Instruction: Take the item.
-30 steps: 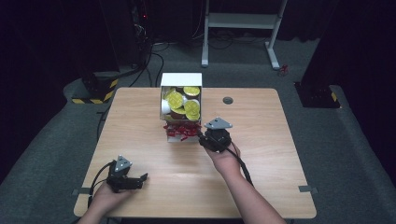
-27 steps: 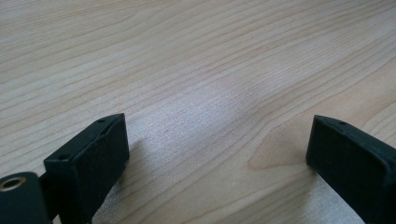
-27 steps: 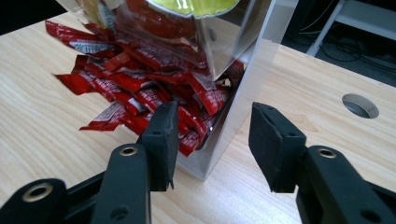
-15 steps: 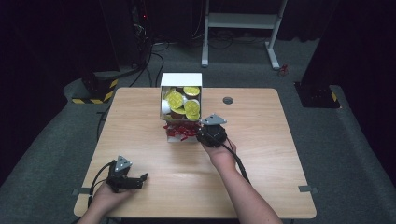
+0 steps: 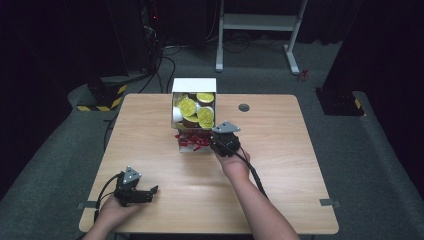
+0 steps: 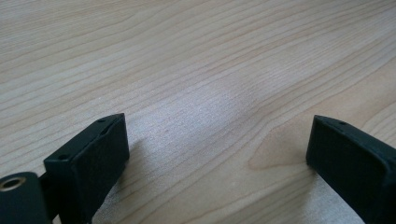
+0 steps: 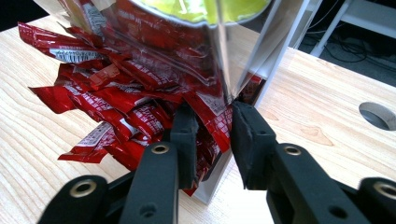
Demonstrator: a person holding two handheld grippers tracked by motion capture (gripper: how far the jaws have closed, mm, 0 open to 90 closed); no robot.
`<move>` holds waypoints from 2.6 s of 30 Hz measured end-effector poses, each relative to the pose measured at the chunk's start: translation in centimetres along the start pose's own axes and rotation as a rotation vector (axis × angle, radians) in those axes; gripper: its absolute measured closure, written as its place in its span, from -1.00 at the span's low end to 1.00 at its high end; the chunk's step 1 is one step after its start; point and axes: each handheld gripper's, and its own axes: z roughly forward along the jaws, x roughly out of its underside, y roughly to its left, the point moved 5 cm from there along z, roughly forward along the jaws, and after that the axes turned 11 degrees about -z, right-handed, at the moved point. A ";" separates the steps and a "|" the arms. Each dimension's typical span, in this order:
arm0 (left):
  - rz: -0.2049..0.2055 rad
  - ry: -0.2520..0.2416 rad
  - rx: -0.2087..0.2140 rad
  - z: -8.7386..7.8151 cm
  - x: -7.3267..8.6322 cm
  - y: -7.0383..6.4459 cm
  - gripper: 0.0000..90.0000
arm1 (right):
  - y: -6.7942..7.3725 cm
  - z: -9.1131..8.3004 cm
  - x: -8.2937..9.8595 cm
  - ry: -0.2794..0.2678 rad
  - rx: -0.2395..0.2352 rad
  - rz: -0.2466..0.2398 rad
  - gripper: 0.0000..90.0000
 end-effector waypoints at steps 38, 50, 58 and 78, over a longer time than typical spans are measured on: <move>-0.003 0.000 0.001 -0.1 0.1 0.0 -0.86 | 0.7 -2.4 1.1 -0.073 -0.013 -0.005 0.94; -0.002 -0.002 -0.002 -0.1 0.1 0.0 -0.85 | 1.1 -3.3 1.5 -0.104 -0.017 -0.003 0.94; 0.003 0.002 -0.002 -0.1 0.1 0.0 -0.85 | 1.3 -4.0 1.6 -0.109 -0.019 -0.005 0.95; 0.005 0.002 -0.003 -0.1 0.1 0.1 -0.85 | 1.7 -5.7 2.0 -0.138 -0.018 -0.004 0.95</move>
